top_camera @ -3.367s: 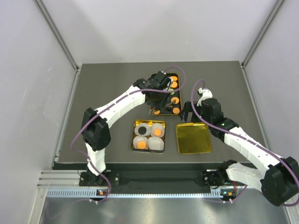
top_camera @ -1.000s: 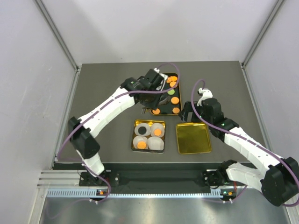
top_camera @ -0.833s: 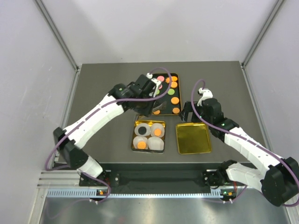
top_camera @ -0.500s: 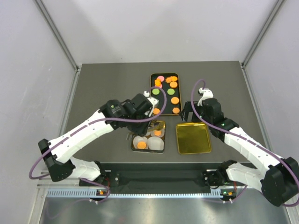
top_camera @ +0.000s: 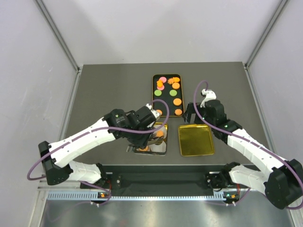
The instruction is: Pack the cookies
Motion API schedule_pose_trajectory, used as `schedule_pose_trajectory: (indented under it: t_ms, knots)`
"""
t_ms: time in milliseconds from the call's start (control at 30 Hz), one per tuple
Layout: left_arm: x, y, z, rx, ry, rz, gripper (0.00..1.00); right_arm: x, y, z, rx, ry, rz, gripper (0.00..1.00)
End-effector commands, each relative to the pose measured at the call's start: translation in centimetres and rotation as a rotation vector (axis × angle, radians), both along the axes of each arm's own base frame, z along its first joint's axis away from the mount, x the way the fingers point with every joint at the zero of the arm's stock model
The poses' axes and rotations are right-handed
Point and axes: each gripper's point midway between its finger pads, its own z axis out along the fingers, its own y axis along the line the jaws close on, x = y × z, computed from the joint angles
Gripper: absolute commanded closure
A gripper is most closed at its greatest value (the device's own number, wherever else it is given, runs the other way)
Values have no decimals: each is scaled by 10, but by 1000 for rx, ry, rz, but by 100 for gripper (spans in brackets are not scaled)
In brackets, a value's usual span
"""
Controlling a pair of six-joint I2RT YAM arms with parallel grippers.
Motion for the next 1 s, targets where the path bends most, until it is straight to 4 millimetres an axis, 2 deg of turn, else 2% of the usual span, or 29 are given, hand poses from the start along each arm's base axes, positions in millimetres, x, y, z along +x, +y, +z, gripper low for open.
schedule_pose_trajectory:
  t_ms: [0,567,800,967]
  knots:
    - [-7,1,4,-27,7,10,66,11,3,24,15,-65,-2,0]
    - [-11,-4,-12,-27,36,-3,63,10,4,24,19,-63,3,0]
    - [-9,-6,-10,-32,26,-3,53,10,4,24,19,-63,7,0]
    - [-7,-5,-8,-31,13,-3,50,10,4,24,19,-63,4,0]
